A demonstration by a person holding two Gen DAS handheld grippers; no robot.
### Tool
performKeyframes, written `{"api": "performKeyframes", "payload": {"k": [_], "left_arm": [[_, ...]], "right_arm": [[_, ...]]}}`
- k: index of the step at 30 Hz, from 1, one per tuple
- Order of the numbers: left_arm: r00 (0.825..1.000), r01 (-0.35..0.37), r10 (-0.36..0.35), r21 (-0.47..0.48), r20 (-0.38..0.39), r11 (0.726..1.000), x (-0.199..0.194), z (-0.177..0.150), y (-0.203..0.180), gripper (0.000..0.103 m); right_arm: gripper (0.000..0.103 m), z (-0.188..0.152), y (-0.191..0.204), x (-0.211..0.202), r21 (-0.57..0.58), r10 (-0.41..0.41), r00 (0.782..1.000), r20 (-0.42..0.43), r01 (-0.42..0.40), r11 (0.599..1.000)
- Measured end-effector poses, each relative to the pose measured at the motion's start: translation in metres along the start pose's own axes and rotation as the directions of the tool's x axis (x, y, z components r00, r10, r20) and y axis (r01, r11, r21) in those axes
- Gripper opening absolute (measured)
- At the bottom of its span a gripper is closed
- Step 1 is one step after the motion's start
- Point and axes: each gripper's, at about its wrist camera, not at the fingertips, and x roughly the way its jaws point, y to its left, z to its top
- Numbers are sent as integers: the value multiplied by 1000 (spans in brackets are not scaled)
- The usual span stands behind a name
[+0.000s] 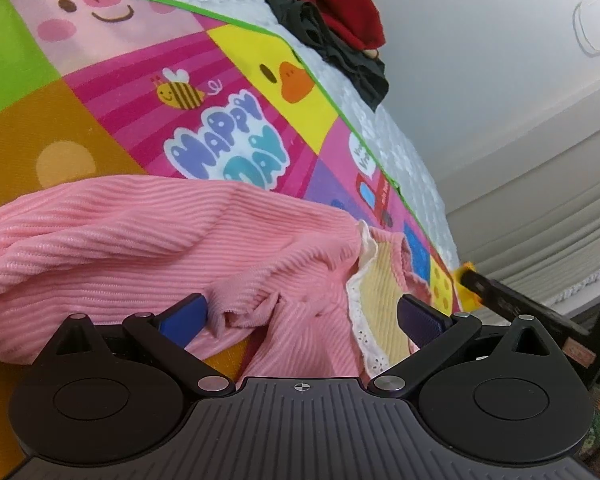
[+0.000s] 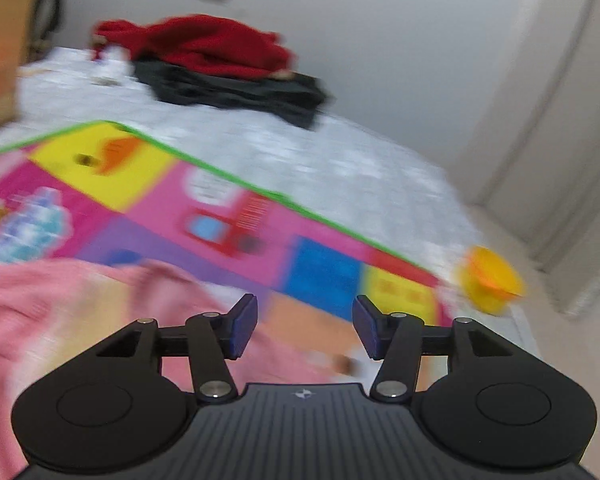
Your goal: Fold clothes
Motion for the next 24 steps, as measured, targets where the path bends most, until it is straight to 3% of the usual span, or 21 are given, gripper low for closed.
{"api": "performKeyframes", "payload": {"k": [5, 11, 16, 19, 22, 24], "left_arm": [[999, -34, 34, 44, 16, 998, -4, -4, -11, 103], [999, -33, 27, 162, 39, 986, -8, -19, -36, 103], [991, -133, 129, 224, 35, 965, -10, -33, -50, 103], [981, -188, 191, 241, 13, 952, -18, -40, -55, 103], [980, -165, 192, 321, -56, 933, -26, -48, -60, 103], [971, -179, 227, 415, -70, 892, -31, -57, -65, 102]], "right_arm": [[66, -34, -47, -6, 31, -88, 996, -19, 89, 996], [67, -83, -91, -7, 113, -68, 995, -77, 77, 991], [68, -140, -166, -30, 323, -47, 990, -130, 87, 942], [69, -186, -213, -49, 516, 41, 988, -147, 41, 856], [69, -223, -243, -52, 700, 143, 981, -129, -12, 714], [69, -236, -253, -46, 790, 179, 980, -84, -43, 611]]}}
